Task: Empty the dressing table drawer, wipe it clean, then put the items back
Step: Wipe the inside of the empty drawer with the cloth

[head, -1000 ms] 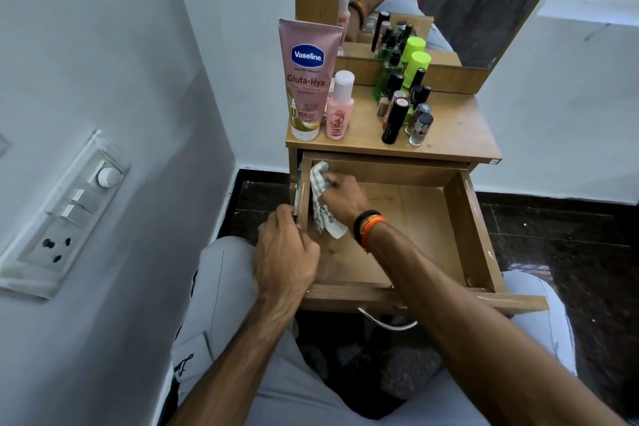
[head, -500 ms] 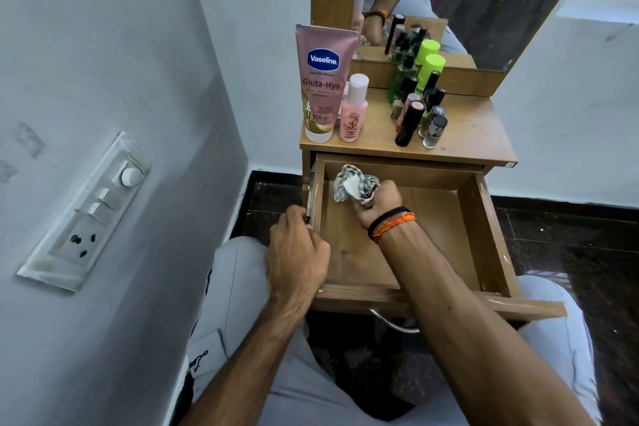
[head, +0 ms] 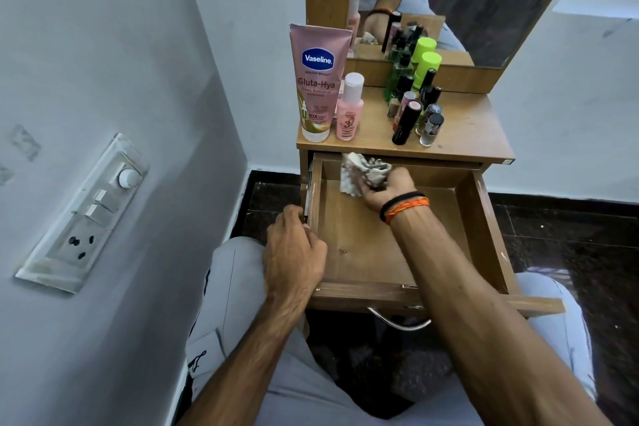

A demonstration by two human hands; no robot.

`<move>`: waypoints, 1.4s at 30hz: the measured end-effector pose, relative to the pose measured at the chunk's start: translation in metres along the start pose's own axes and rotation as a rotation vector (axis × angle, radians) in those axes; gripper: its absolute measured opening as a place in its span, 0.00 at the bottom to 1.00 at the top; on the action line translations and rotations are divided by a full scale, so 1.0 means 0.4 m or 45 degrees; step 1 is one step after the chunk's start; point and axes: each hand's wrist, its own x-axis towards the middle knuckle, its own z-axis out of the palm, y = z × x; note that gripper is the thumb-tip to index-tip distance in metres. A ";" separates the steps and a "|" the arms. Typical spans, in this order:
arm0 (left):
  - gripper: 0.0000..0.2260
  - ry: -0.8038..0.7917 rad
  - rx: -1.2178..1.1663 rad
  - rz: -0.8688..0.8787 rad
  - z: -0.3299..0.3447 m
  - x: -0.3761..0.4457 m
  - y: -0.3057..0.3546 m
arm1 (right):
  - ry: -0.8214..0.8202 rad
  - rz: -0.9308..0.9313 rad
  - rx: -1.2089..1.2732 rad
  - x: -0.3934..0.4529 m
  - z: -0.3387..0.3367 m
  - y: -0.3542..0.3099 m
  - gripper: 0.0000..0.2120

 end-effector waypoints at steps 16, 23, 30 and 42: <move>0.16 -0.023 -0.094 0.035 -0.012 0.002 0.002 | 0.092 -0.258 -0.608 -0.006 0.016 0.088 0.16; 0.08 0.049 -0.645 -0.102 -0.033 0.011 -0.005 | -0.134 -0.994 -1.750 -0.063 -0.011 0.159 0.15; 0.23 0.117 -1.070 -0.277 -0.019 0.020 -0.021 | -0.658 -0.747 -2.070 -0.184 -0.129 0.121 0.11; 0.24 0.084 -1.080 -0.294 -0.012 0.023 -0.024 | -0.471 -0.360 -1.595 -0.058 -0.040 0.106 0.20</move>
